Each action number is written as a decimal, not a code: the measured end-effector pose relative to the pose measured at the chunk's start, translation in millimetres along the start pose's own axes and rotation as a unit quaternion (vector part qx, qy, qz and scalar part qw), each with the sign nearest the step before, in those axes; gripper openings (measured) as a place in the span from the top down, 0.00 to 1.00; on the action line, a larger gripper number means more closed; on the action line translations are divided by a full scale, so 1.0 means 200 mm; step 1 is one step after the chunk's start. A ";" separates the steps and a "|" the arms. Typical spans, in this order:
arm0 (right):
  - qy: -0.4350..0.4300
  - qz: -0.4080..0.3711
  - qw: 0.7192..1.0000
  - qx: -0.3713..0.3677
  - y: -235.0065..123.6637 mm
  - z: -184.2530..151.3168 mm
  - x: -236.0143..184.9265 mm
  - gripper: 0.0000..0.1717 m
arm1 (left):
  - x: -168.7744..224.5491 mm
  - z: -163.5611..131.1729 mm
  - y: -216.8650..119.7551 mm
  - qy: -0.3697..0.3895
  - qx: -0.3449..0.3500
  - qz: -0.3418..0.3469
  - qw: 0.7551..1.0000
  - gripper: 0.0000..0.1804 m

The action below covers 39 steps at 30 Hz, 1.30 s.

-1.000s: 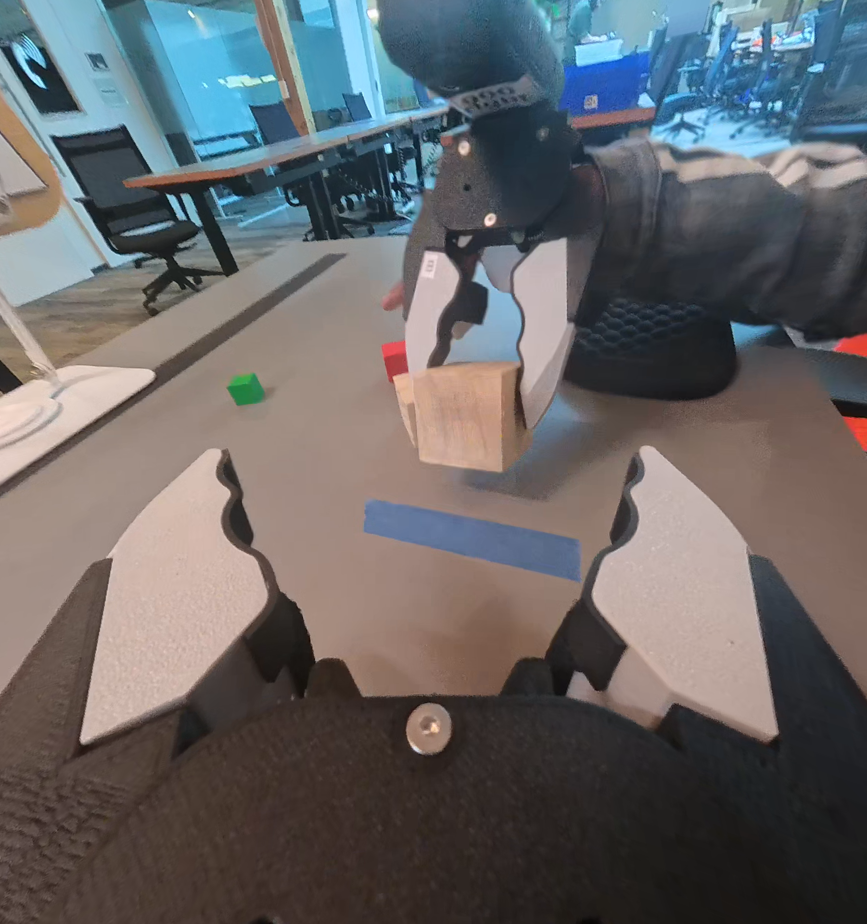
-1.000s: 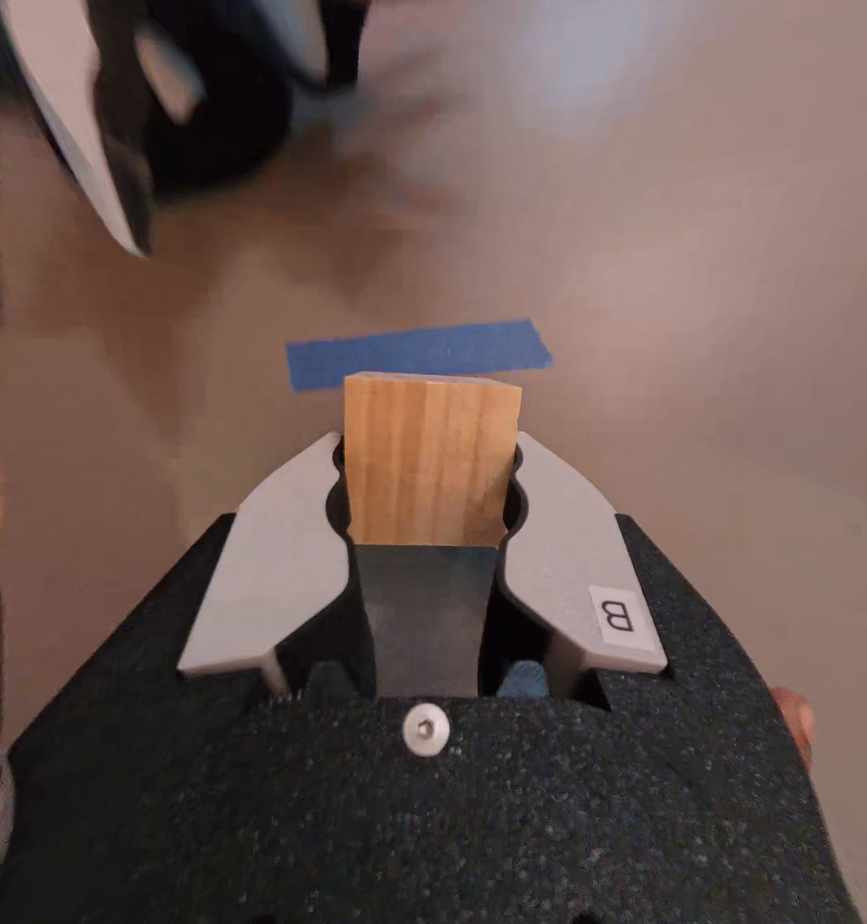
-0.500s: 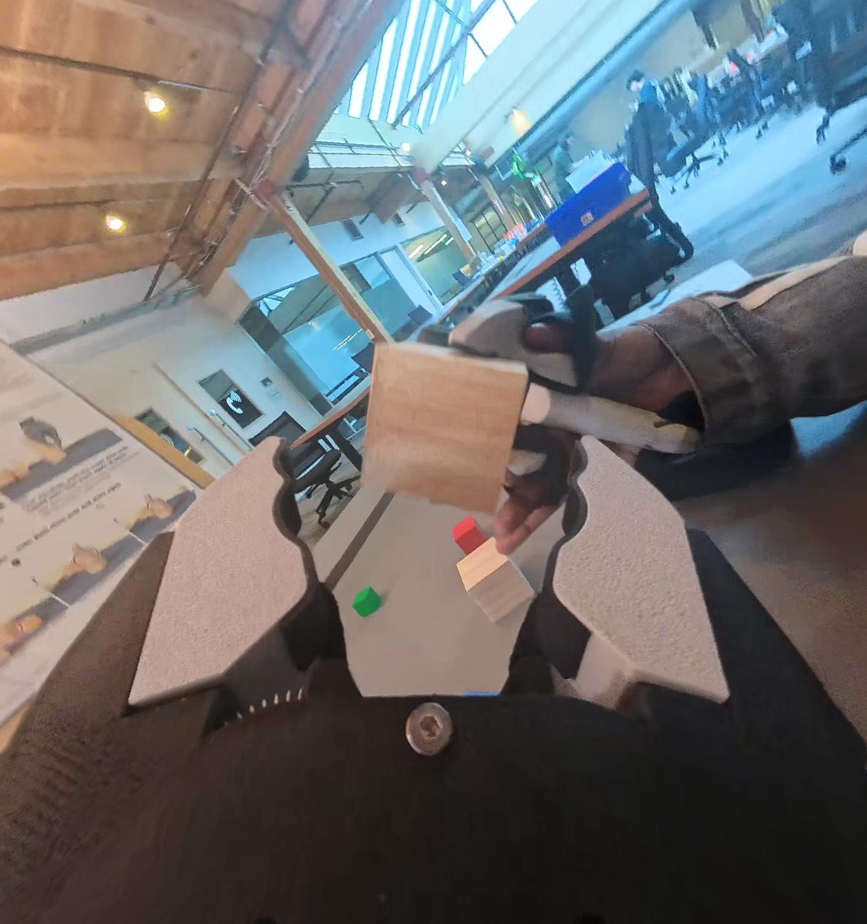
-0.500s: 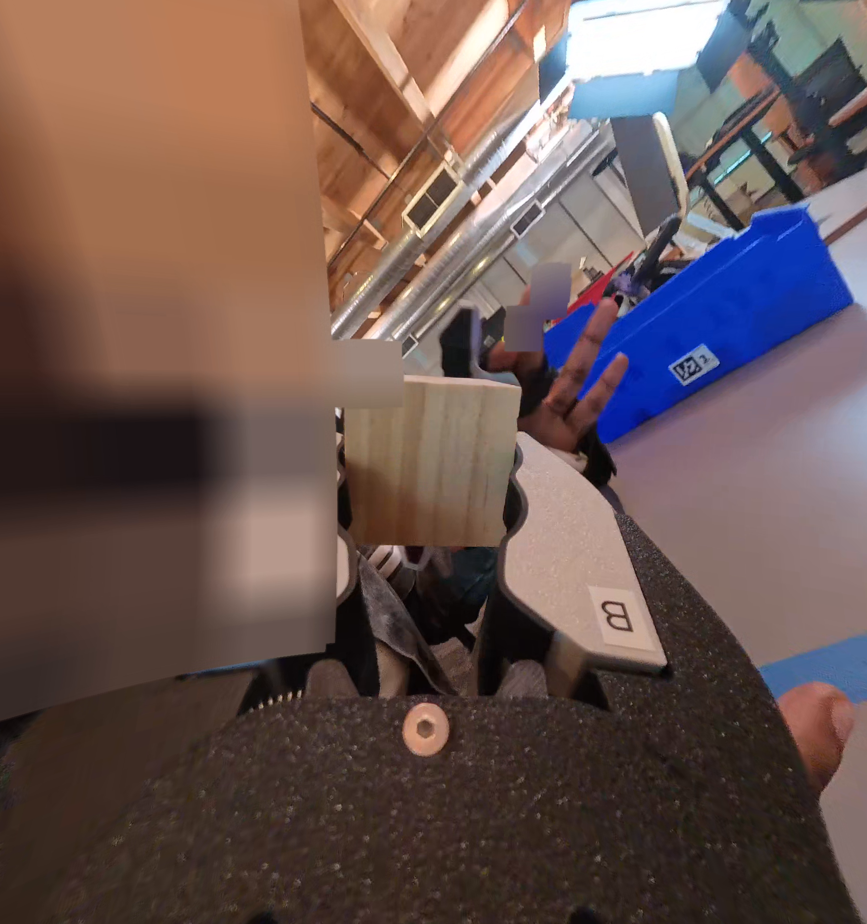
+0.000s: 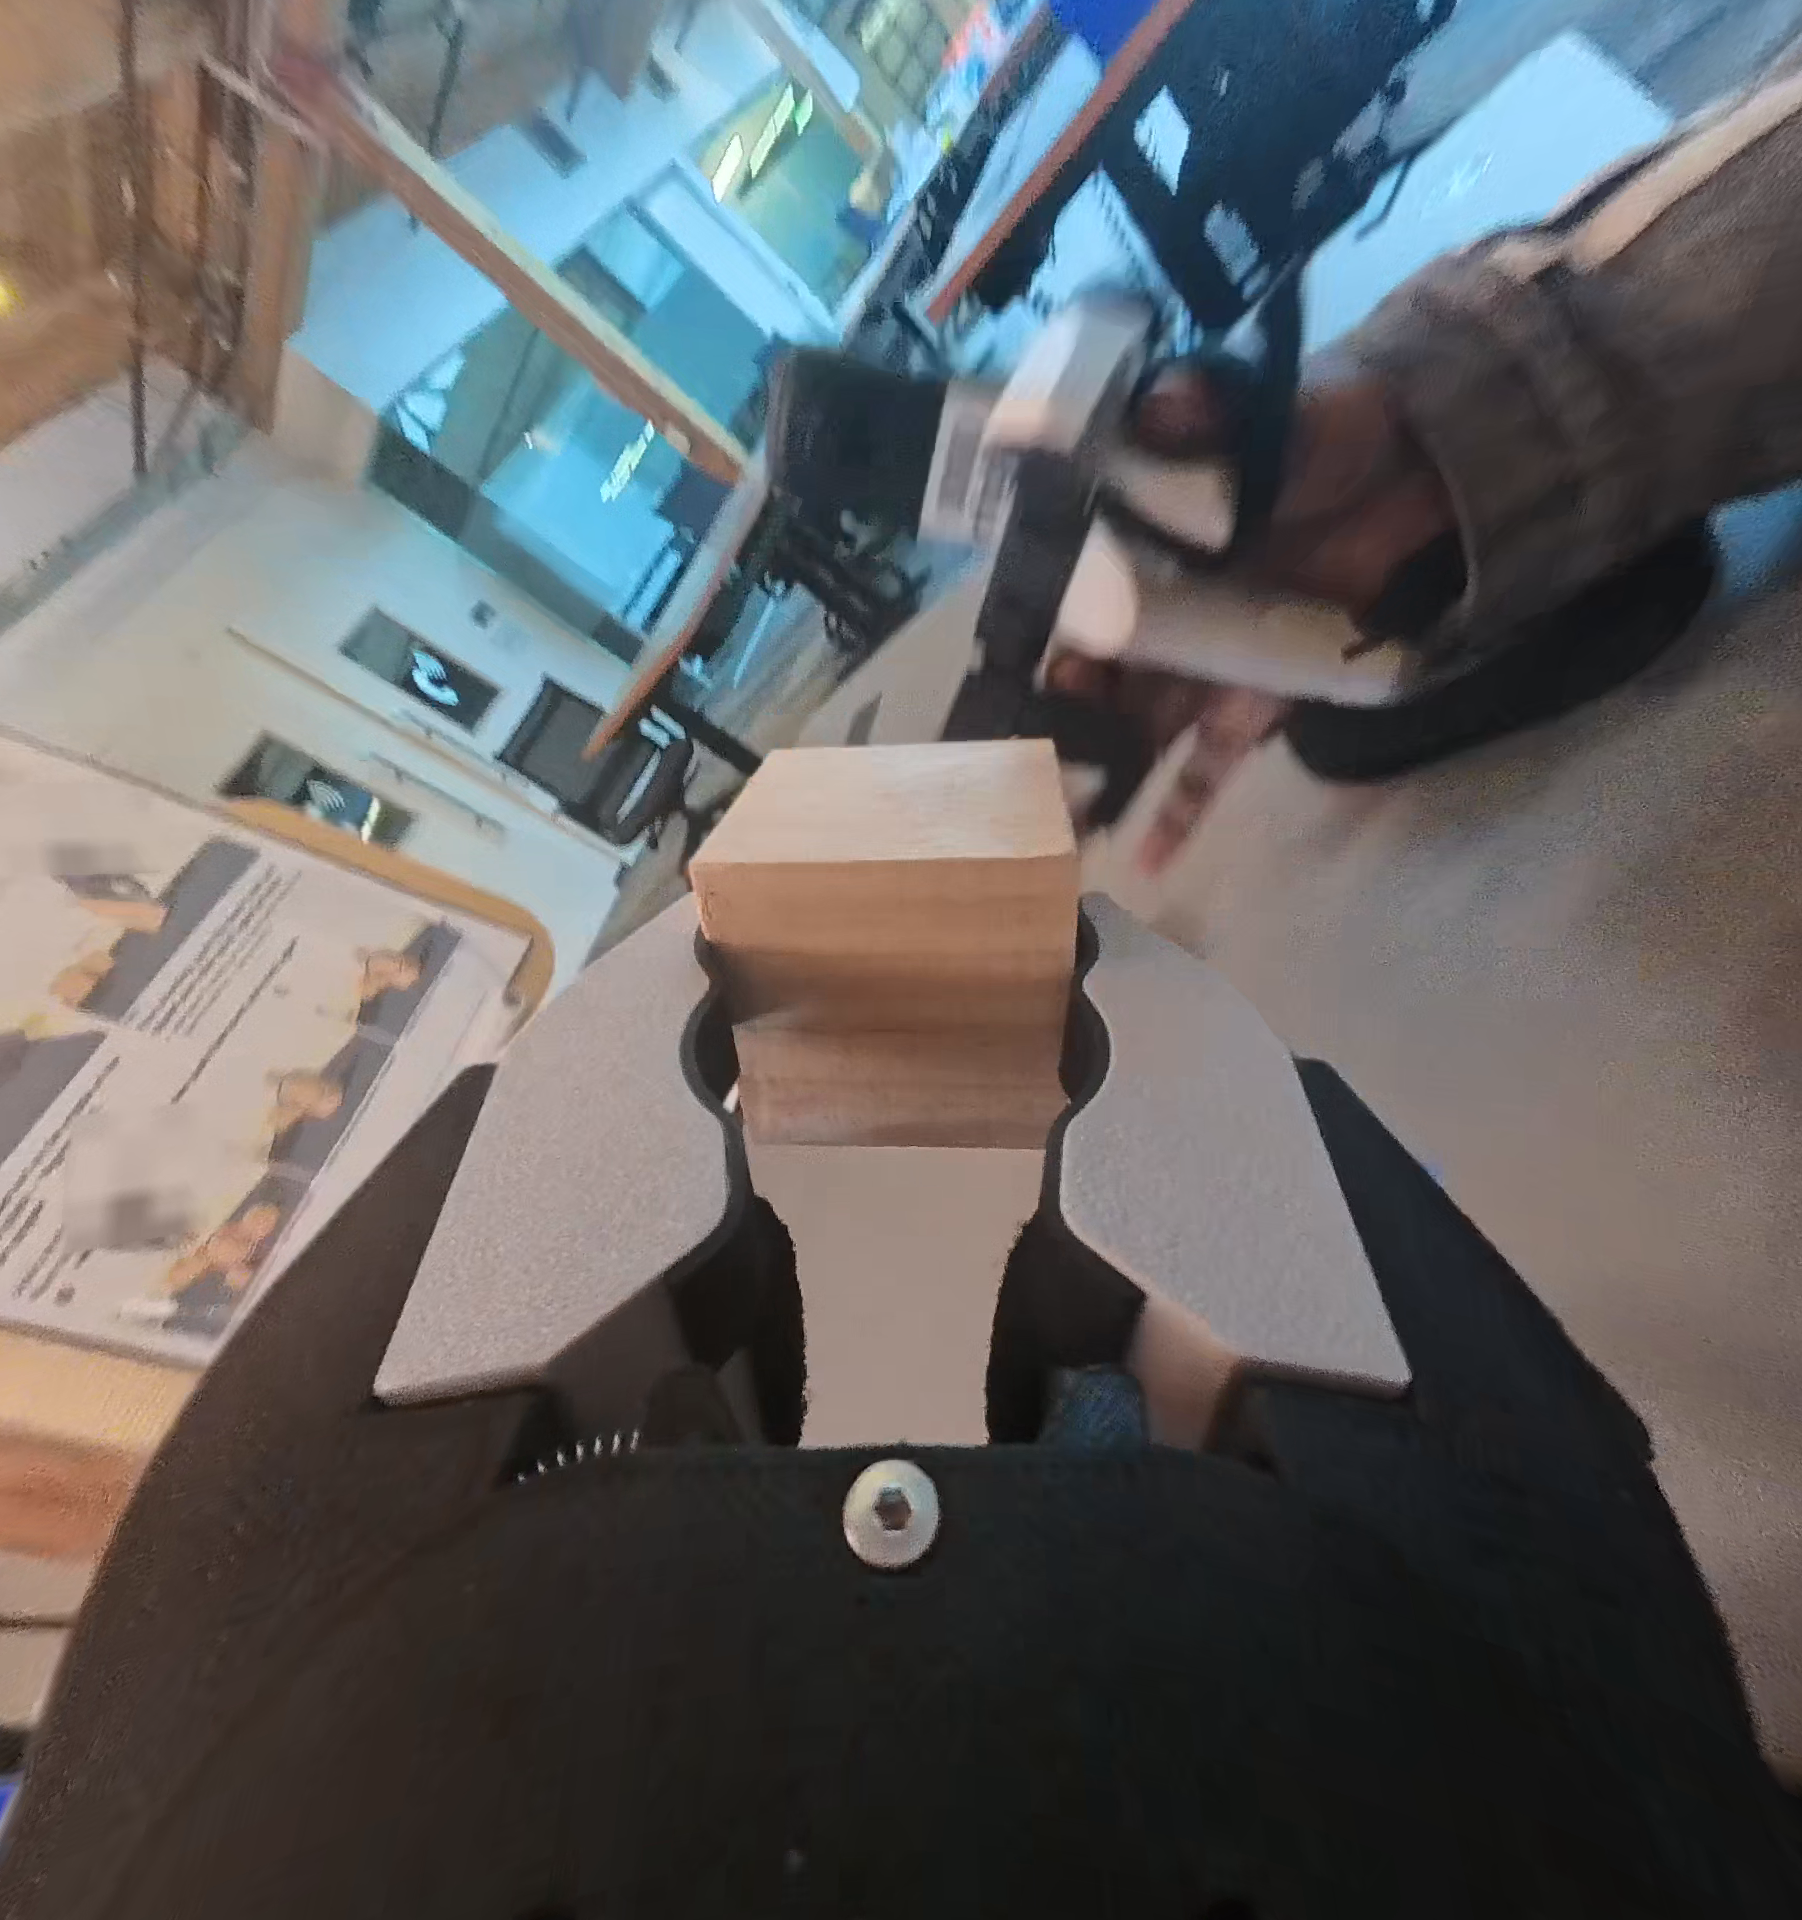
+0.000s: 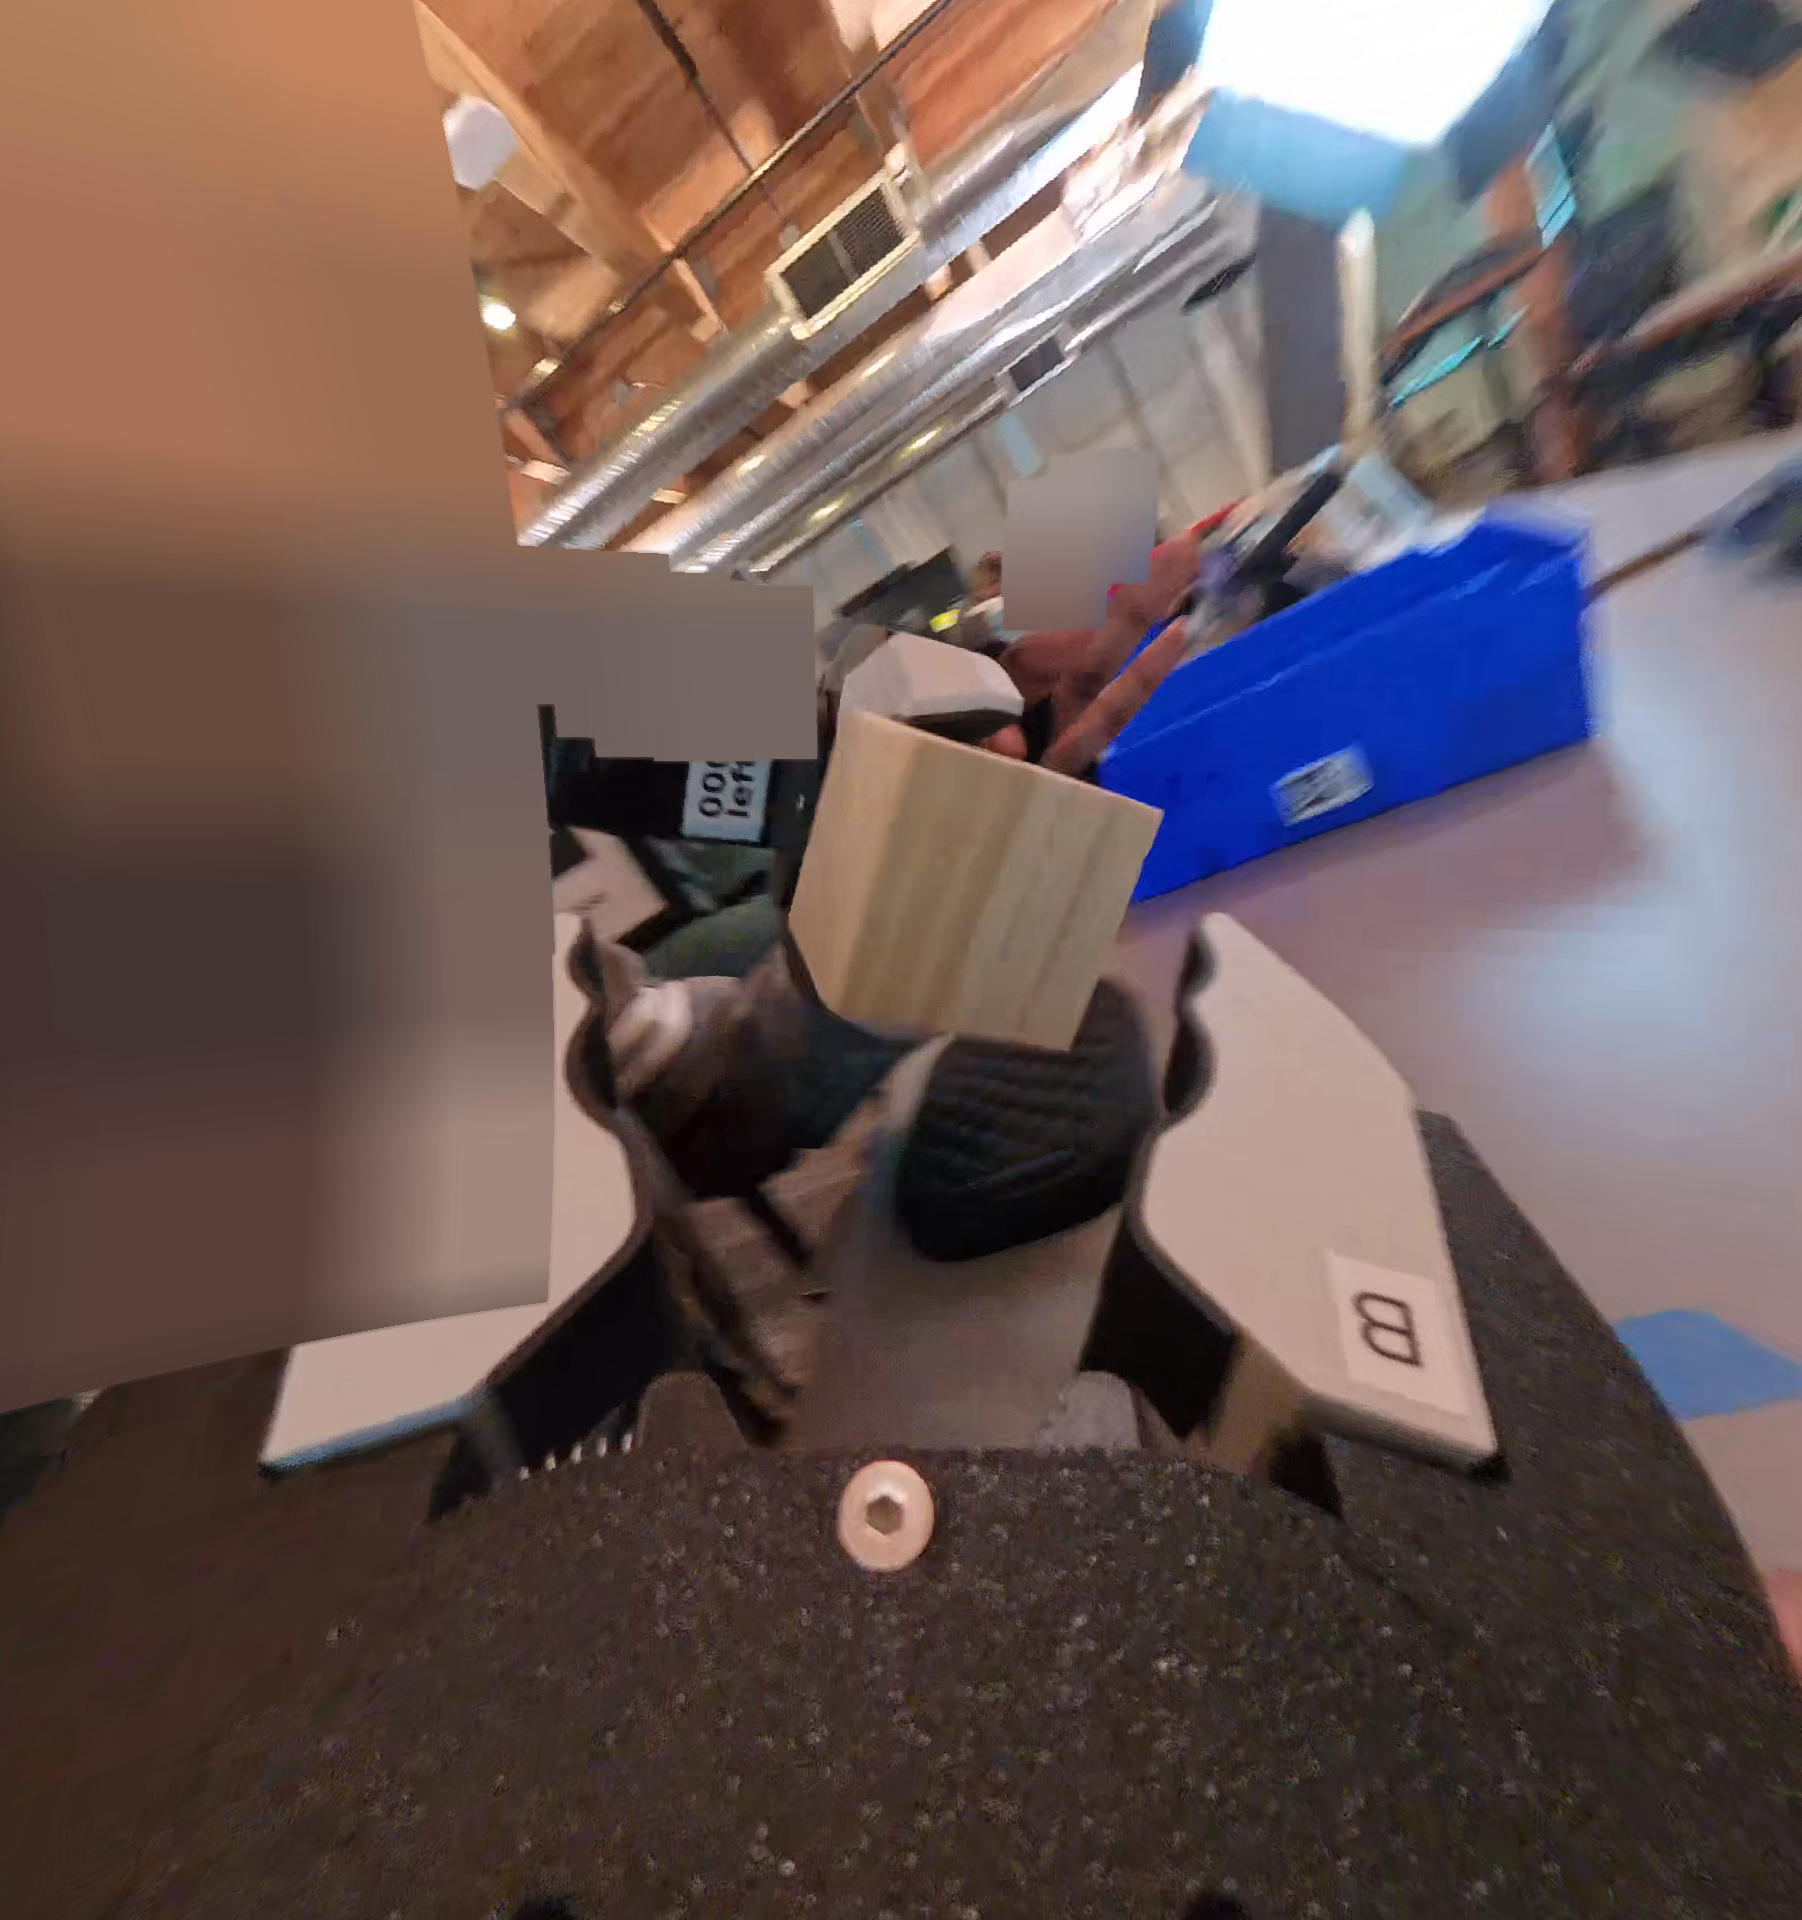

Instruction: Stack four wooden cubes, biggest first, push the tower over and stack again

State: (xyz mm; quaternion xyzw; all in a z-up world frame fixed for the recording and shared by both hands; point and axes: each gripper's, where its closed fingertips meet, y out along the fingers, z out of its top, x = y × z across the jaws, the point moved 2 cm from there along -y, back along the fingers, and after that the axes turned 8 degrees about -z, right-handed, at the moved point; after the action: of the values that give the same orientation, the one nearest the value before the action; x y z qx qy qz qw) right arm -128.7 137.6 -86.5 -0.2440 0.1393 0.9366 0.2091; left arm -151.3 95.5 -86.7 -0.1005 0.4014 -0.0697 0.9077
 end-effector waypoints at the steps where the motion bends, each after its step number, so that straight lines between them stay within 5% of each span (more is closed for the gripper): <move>1: -0.060 -0.028 0.998 0.017 -0.04 0.05 0.02 0.35 | -0.04 -0.05 -0.04 -0.010 -0.026 -0.012 1.000 0.66; 5: -0.272 -0.168 0.948 0.009 -0.25 0.15 0.18 0.27 | -0.11 -0.38 -0.16 -0.066 -0.197 -0.146 0.967 0.66; 9: -0.312 -0.217 0.925 0.001 -0.34 0.12 0.26 0.18 | 0.00 -0.63 -0.24 -0.118 -0.348 -0.300 0.880 0.66; 13: -0.342 -0.234 0.910 -0.019 -0.33 0.09 0.28 0.17 | 0.07 -0.74 -0.25 -0.160 -0.412 -0.363 0.820 0.66; 26: -0.296 -0.276 0.905 -0.130 -0.32 -0.06 0.41 0.25 | 0.20 -0.90 -0.22 -0.163 -0.481 -0.379 0.773 0.66; 28: -0.285 -0.291 0.900 -0.155 -0.33 -0.09 0.44 0.28 | 0.21 -0.91 -0.22 -0.171 -0.481 -0.372 0.775 0.65; 30: -0.273 -0.314 0.890 -0.188 -0.34 -0.13 0.49 0.33 | 0.15 -0.92 -0.23 -0.166 -0.481 -0.343 0.789 0.47; 32: -0.262 -0.348 0.873 -0.218 -0.36 -0.16 0.54 0.40 | 0.08 -0.87 -0.22 -0.177 -0.443 -0.291 0.829 0.37; 36: -0.228 -0.398 0.846 -0.273 -0.38 -0.24 0.63 0.48 | -0.16 -0.56 -0.11 -0.242 -0.204 -0.068 0.946 0.30; 39: -0.220 -0.428 0.820 -0.309 -0.38 -0.28 0.68 0.55 | -0.27 -0.32 -0.16 -0.285 0.004 0.102 0.953 0.32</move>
State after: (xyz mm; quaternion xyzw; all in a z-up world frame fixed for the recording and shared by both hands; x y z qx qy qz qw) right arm -179.2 227.9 -215.0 -0.1182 -0.3256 0.7755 0.5278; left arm -236.9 68.1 -82.5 -0.0705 0.1337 0.0534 0.9871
